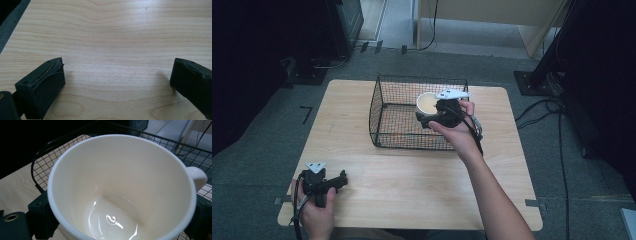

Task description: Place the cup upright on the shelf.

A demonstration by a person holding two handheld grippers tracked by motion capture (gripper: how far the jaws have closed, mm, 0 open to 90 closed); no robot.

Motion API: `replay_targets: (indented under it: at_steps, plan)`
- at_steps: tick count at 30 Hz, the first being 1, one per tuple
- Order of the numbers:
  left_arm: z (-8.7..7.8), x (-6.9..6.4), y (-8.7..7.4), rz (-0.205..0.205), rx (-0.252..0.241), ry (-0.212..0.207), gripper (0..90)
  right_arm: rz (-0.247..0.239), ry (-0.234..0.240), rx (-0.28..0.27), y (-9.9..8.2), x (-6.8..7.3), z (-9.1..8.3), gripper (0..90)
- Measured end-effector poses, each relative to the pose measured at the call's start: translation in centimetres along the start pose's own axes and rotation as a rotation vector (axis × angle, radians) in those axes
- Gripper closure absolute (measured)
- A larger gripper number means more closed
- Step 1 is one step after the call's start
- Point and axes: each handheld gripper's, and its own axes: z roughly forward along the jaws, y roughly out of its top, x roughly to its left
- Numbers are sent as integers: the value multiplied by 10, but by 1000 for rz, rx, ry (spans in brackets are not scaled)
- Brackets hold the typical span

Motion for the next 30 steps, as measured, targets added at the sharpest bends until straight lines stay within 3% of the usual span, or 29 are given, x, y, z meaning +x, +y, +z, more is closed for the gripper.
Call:
replay_targets:
  at_steps: [7,22,30]
  plan:
    - [0,0,0,0,-1,0,0,-14,10,-28,4,-6,14,83]
    - [0,0,0,2,0,0,0,-25,39,-15,12,-18,46,83]
    - [0,0,0,4,0,-3,0,-30,24,0,8,-28,62,83]
